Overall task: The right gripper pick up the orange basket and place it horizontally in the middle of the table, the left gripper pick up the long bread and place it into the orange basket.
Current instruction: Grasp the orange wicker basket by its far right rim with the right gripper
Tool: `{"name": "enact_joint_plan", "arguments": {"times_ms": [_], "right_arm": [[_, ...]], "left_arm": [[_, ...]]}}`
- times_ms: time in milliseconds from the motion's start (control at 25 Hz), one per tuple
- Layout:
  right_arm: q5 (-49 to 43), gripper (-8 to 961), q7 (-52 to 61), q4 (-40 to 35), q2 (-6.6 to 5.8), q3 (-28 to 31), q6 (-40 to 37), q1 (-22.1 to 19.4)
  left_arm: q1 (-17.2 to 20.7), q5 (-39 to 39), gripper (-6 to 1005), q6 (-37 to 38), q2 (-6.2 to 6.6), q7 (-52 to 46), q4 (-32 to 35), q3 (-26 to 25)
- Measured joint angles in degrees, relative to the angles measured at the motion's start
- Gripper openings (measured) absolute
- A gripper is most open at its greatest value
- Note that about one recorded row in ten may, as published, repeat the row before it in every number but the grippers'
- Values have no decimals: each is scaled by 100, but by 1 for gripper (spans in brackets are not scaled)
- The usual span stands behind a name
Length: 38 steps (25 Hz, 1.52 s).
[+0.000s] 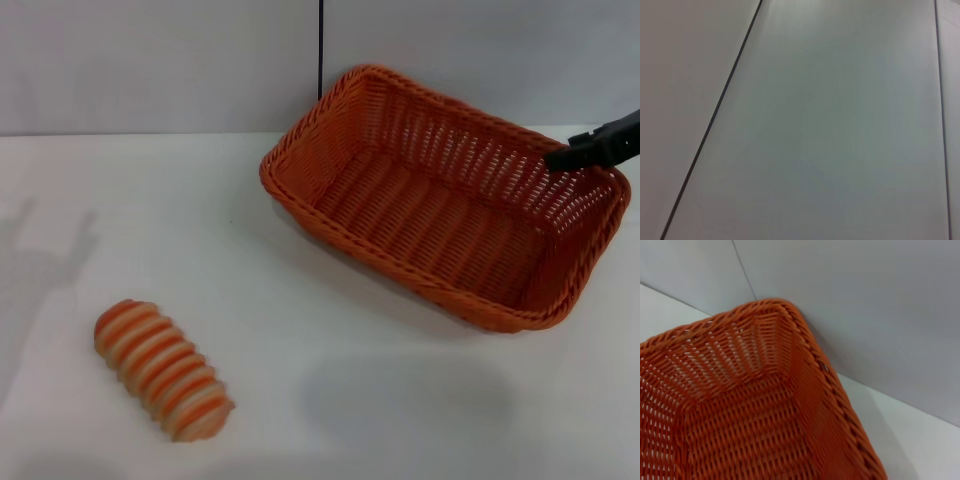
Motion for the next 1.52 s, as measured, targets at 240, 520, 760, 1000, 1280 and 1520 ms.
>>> {"name": "enact_joint_plan", "arguments": {"times_ms": [240,520,760,1000,1280,1520], "right_arm": [[-9,488,-60,-193,4,0,-110,-5],[-9,460,-116,-236,4,-8,-147,-24],[13,244,-161,-194,4,-2,-190,-123],[103,215,-349,-180,5,158,-294,-239],[679,205,-757,-166,-30,356,-176,-441],[1188,204,-970,-164,-60,499,-26,-613]], "left_arm": [[10,0,830,0,-9,-8,0,1],[7,0,829,0,-9,-71,0,-1],[4,0,829,-1,-9,-73,0,1],[16,0,829,-1,-9,-74,0,1],[39,0,829,-1,-9,-73,0,2],[48,0,829,3,-9,-73,0,2]]}}
